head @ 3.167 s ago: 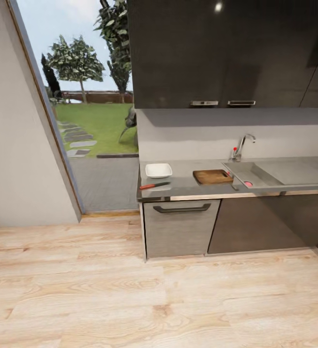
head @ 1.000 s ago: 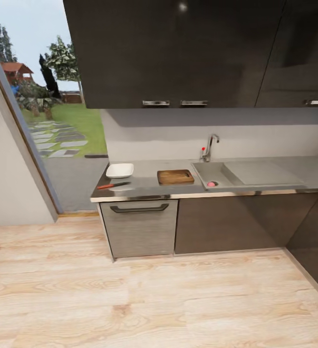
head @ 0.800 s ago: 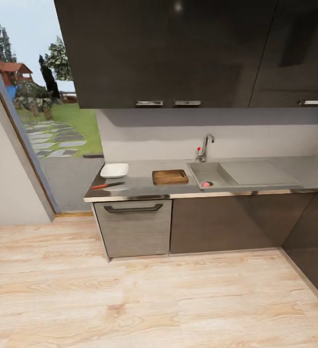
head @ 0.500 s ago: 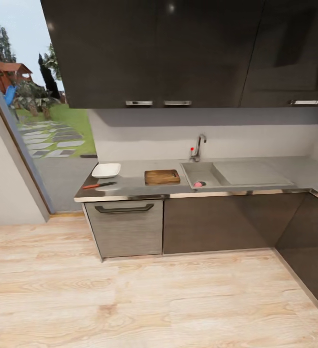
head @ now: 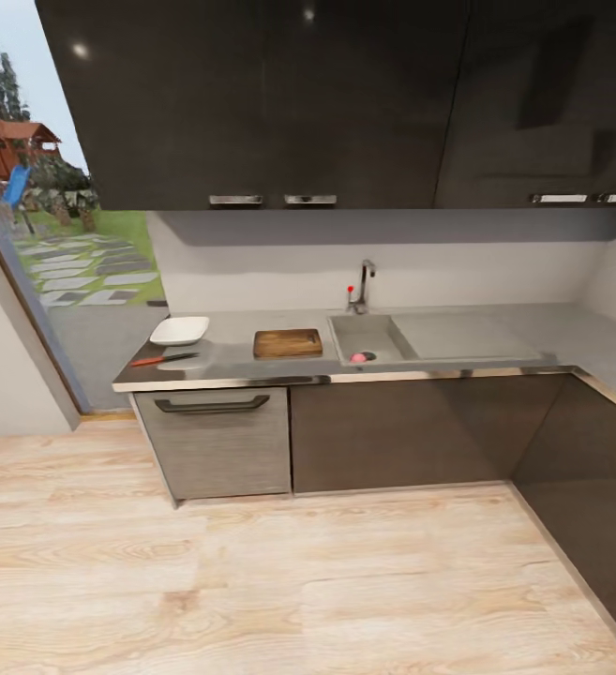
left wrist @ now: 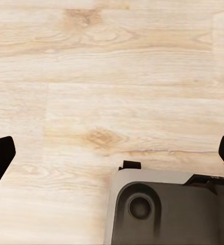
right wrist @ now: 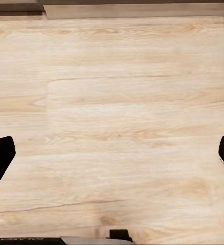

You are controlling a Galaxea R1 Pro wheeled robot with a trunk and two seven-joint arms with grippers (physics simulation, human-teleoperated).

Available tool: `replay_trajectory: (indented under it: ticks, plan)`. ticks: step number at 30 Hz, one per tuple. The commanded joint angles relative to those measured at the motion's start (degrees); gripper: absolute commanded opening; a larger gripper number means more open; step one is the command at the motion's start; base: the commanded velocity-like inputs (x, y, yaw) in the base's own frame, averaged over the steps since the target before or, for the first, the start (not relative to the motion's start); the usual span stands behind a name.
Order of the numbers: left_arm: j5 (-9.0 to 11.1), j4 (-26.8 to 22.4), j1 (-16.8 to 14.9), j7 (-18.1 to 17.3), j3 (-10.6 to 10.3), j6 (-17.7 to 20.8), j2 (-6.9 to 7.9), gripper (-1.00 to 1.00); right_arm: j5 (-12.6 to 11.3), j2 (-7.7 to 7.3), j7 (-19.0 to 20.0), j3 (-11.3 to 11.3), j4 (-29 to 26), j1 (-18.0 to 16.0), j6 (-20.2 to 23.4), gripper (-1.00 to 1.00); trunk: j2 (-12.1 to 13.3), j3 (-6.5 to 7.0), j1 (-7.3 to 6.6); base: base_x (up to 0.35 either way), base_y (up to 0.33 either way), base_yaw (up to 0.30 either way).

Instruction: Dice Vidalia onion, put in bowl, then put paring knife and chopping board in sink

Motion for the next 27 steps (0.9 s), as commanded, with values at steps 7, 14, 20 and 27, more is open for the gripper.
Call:
replay_trajectory:
  ticks: [7, 14, 20, 27]
  plan:
    - [0.1, 0.0, 0.0, 0.1, 0.0, -0.2, 0.00, 1.00, 0.6, 0.06, -0.2, -0.2, 0.0, 0.0, 0.0, 1.00, -0.1, -0.10, 0.03, 0.000, -0.320, 0.000]
    - [0.1, 0.0, 0.0, 0.1, 0.0, -0.1, 0.00, 1.00, 0.6, 0.06, -0.2, -0.2, 0.0, 0.0, 0.0, 1.00, -0.1, -0.10, 0.03, 0.000, -0.320, 0.000]
    - [0.1, 0.0, 0.0, 0.1, 0.0, -0.1, 0.00, 1.00, 0.6, 0.06, -0.2, -0.1, 0.0, 0.0, 0.0, 1.00, -0.1, -0.10, 0.03, 0.021, -0.317, 0.000]
    - [0.1, 0.0, 0.0, 0.1, 0.0, -0.1, 0.00, 1.00, 0.6, 0.06, -0.2, -0.1, 0.0, 0.0, 0.0, 1.00, -0.1, -0.10, 0.03, 0.159, -0.270, 0.000]
